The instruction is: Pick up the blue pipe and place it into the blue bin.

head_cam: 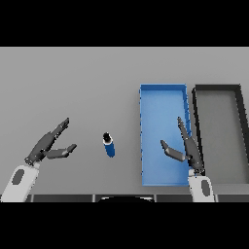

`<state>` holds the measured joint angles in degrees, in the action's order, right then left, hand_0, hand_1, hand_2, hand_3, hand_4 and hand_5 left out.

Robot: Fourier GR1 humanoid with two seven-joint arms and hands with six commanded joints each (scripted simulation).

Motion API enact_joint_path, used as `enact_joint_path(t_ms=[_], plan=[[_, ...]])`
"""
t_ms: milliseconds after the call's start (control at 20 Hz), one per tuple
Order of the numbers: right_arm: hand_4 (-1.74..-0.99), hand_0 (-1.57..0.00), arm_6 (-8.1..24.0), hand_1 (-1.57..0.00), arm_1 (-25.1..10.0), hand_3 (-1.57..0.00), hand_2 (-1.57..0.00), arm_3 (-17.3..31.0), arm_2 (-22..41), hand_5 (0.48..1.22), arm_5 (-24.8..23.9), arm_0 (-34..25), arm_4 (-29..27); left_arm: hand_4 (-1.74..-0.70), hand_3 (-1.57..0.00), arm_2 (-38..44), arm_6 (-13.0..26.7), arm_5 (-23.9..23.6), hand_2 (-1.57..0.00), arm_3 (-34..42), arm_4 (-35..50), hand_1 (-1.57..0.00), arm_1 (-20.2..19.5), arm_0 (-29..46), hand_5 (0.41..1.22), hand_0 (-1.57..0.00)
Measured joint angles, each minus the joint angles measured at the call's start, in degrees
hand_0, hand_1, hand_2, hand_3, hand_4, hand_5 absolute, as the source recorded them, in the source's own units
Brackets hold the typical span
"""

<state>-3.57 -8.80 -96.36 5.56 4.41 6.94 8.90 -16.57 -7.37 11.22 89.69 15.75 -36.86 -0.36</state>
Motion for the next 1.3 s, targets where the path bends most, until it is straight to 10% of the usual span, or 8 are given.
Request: enact_joint_path(t_ms=[550, 1300], plan=[[-1.294, 0.00, -1.04, 0.00, -0.45, 0.00, 0.00, -0.67, -0.59, 0.653, 1.06, -0.09, -1.52, -1.21, 0.00, -11.24, 6.94, 1.97, 0.00, 5.13, -6.31, 0.00, 6.03, -1.28, 0.479, 0.00], [-1.319, 0.00, 0.65, 0.00, -0.12, 0.00, 0.00, -1.77, -0.32, 0.664, 0.87, 1.28, -1.19, -1.19, 0.00, -15.45, 1.30, -3.15, 0.00, -9.99, -14.67, 0.00, 21.48, -9.72, 0.512, 0.00]])
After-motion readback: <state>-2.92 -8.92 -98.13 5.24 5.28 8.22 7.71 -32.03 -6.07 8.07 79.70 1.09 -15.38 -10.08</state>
